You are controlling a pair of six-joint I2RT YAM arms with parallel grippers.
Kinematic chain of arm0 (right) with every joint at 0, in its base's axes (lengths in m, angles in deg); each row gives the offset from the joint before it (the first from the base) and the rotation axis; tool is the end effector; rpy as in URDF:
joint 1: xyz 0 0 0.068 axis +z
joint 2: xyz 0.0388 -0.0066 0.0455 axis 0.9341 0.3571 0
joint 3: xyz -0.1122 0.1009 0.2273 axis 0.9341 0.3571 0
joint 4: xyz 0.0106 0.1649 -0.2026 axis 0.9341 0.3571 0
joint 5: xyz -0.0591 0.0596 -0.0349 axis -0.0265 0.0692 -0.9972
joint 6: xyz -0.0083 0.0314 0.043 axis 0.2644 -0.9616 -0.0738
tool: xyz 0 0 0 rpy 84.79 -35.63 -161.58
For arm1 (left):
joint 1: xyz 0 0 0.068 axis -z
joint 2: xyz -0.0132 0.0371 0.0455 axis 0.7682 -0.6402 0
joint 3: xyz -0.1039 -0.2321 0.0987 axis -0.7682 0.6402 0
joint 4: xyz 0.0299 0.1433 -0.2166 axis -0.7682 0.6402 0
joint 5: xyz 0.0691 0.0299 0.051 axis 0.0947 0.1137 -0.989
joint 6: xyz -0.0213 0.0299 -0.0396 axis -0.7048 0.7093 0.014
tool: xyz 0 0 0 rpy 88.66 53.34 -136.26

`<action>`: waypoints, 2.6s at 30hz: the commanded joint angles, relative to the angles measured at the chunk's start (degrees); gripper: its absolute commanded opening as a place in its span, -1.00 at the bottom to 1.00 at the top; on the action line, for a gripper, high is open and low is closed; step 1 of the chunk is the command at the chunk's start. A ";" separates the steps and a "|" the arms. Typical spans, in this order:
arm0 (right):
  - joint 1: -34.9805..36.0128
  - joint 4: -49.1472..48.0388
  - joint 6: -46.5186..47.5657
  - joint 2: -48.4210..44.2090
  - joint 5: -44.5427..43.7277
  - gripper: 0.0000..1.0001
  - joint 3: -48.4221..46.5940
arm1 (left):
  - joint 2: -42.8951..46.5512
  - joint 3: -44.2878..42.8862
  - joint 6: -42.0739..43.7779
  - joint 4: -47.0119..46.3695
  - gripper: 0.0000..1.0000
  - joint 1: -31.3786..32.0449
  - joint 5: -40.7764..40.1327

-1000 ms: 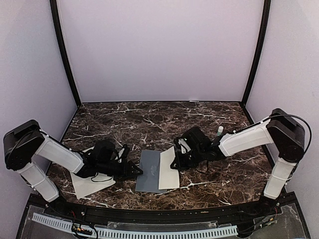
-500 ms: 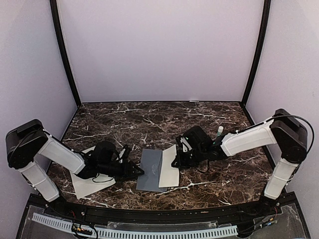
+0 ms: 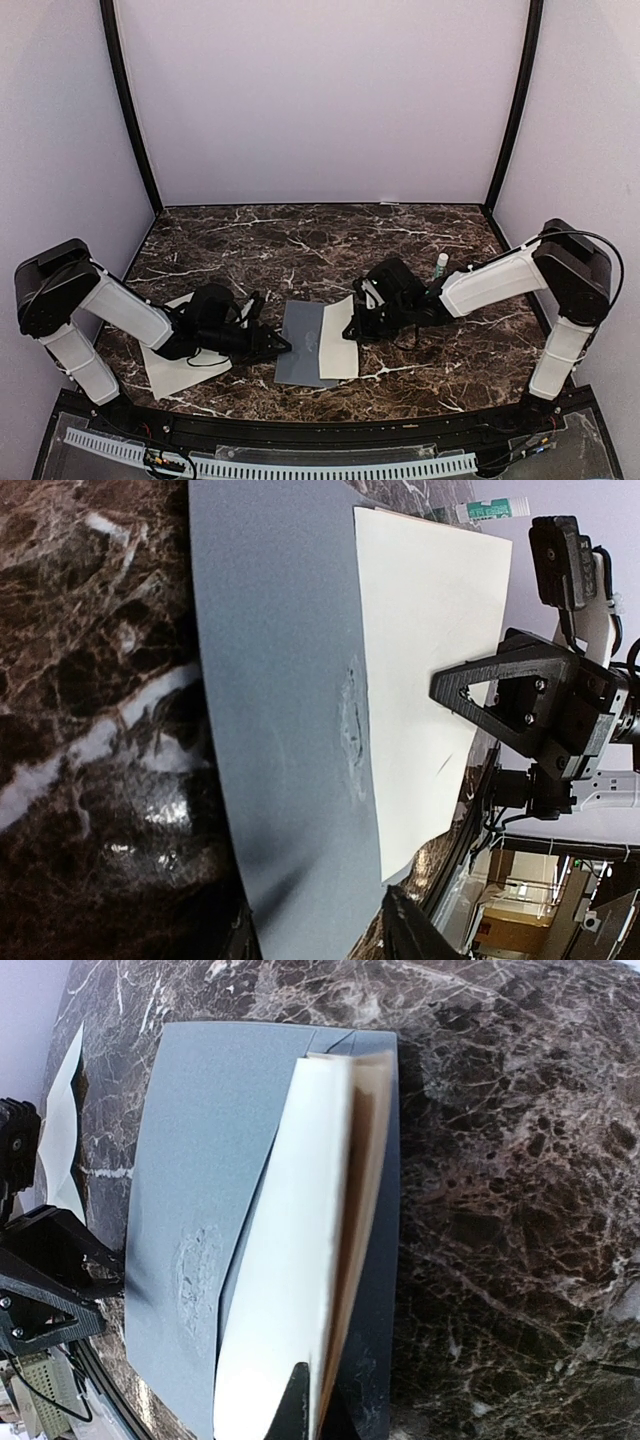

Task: Place the letter into the envelope and seal it
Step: Place the letter in the envelope.

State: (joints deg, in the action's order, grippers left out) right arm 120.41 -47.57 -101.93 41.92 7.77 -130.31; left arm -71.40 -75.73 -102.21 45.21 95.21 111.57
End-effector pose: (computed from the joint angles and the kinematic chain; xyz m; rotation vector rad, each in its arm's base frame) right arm 0.2076 0.2725 0.1354 -0.2133 2.6631 0.9737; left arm 0.1794 -0.2025 0.1141 0.0648 2.4883 -1.4282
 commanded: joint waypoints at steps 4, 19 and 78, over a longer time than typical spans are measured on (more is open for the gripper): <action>-0.09 -3.64 -1.33 2.03 1.73 -1.00 0.21 | -1.12 -0.57 -0.12 0.69 -0.17 0.91 0.80; -0.09 -4.01 -2.03 1.65 1.73 -1.00 0.89 | -1.62 1.18 -3.51 -7.32 -0.51 0.95 0.15; 1.56 11.74 6.25 -3.10 -5.06 -0.16 -7.11 | 1.66 -1.08 2.69 2.24 -0.17 1.04 -2.99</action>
State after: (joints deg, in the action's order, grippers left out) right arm 121.59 -39.57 -97.60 41.53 7.07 -135.82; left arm -74.31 -76.53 -102.38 41.71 95.86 111.72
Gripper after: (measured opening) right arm 0.384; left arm 0.345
